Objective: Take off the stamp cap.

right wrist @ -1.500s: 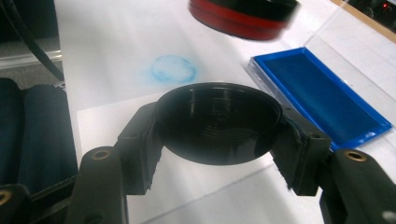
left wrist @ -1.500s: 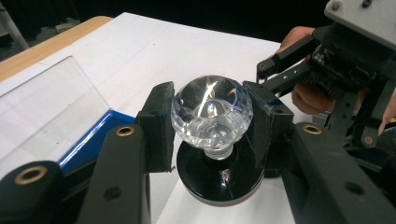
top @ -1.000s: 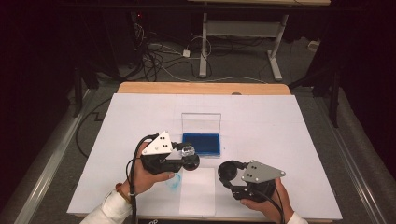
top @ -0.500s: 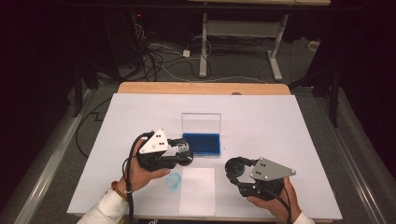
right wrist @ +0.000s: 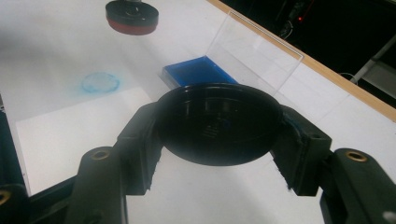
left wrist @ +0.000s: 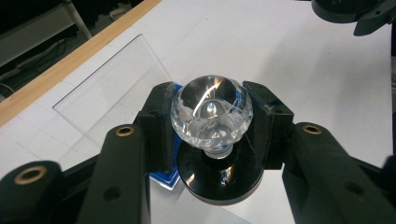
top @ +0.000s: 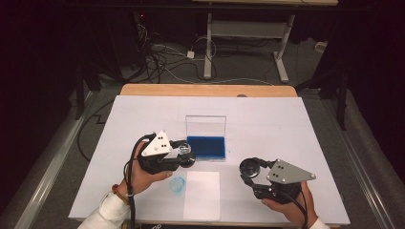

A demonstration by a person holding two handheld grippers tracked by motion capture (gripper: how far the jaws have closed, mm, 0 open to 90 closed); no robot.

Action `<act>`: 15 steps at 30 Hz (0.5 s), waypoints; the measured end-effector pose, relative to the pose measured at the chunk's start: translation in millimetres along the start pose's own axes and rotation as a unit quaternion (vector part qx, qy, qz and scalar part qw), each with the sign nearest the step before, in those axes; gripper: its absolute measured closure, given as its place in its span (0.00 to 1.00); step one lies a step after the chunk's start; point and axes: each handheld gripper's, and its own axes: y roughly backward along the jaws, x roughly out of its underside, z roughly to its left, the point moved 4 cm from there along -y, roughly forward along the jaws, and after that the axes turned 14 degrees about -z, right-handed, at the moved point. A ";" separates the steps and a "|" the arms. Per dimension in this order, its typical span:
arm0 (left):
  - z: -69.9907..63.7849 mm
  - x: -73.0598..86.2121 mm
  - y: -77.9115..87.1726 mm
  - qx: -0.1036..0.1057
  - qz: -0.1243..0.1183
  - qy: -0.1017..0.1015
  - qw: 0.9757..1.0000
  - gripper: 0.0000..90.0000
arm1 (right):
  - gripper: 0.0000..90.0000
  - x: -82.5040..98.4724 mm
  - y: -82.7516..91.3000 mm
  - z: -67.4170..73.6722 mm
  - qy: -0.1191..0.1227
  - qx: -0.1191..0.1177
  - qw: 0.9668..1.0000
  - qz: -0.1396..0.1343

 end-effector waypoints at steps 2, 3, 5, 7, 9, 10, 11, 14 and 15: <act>1.1 0.1 0.6 -0.003 -0.001 0.002 1.000 0.61 | 0.43 0.4 2.8 -2.2 0.001 0.004 1.000 0.000; 1.7 0.1 1.1 -0.002 -0.001 0.002 1.000 0.61 | 0.43 0.3 4.5 -3.9 0.003 0.009 1.000 0.001; 2.5 0.3 1.5 -0.004 -0.002 0.003 1.000 0.61 | 0.43 -0.3 8.0 -7.3 0.002 0.015 1.000 -0.001; 2.9 0.4 1.7 -0.003 -0.001 0.003 1.000 0.61 | 0.43 -0.3 11.5 -11.0 -0.002 0.021 1.000 -0.003; 3.3 1.0 1.4 -0.004 0.000 0.003 1.000 0.61 | 0.43 1.9 14.8 -14.0 -0.003 0.026 1.000 -0.001; 3.6 1.4 1.1 -0.005 0.000 0.003 1.000 0.61 | 0.43 3.9 16.1 -14.8 -0.004 0.029 1.000 0.002; 3.9 1.8 0.8 -0.005 0.001 0.004 1.000 0.61 | 0.43 6.1 17.2 -16.0 -0.001 0.031 1.000 0.004; 5.2 2.6 0.6 -0.006 0.002 0.004 1.000 0.61 | 0.43 12.1 20.3 -18.0 -0.004 0.037 0.999 0.013; 5.6 2.7 0.7 -0.007 0.003 0.005 1.000 0.61 | 0.43 13.6 21.0 -18.7 -0.004 0.038 0.999 0.014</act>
